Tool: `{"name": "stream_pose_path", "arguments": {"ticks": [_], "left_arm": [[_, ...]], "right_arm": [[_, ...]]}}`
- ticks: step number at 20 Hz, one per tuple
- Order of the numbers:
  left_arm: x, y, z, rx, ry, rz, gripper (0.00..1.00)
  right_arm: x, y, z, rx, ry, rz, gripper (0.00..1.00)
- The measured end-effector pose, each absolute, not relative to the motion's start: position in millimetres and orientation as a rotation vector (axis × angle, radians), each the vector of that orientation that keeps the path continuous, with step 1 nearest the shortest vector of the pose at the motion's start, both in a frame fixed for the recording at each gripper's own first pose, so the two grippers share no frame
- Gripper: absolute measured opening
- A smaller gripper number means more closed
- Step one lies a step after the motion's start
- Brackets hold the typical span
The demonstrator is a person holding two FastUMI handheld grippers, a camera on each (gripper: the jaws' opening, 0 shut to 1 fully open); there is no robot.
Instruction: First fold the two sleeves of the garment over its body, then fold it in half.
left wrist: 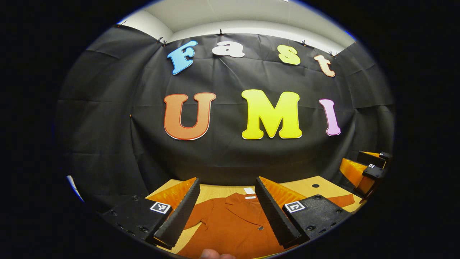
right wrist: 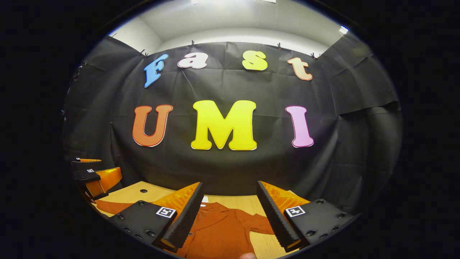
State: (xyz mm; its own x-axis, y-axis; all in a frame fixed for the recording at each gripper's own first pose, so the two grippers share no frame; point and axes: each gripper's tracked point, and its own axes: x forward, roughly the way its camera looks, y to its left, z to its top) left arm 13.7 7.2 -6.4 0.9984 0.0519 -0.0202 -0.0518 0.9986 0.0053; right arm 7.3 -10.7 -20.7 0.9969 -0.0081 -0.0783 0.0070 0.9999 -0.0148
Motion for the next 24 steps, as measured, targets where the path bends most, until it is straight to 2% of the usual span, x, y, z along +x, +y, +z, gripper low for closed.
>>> {"name": "stream_pose_path", "arguments": {"ticks": [14, 24], "left_arm": [[11.3, 3.5, -12.9, 0.015, 0.036, 0.059, 0.99], [9.3, -13.8, -27.1, 0.03, 0.072, 0.028, 0.99]], "right_arm": [[8.3, -20.5, -28.6, -0.006, 0.101, 0.006, 0.94], [10.8, -64.8, -50.7, -0.018, 0.151, -0.013, 0.94]]}}
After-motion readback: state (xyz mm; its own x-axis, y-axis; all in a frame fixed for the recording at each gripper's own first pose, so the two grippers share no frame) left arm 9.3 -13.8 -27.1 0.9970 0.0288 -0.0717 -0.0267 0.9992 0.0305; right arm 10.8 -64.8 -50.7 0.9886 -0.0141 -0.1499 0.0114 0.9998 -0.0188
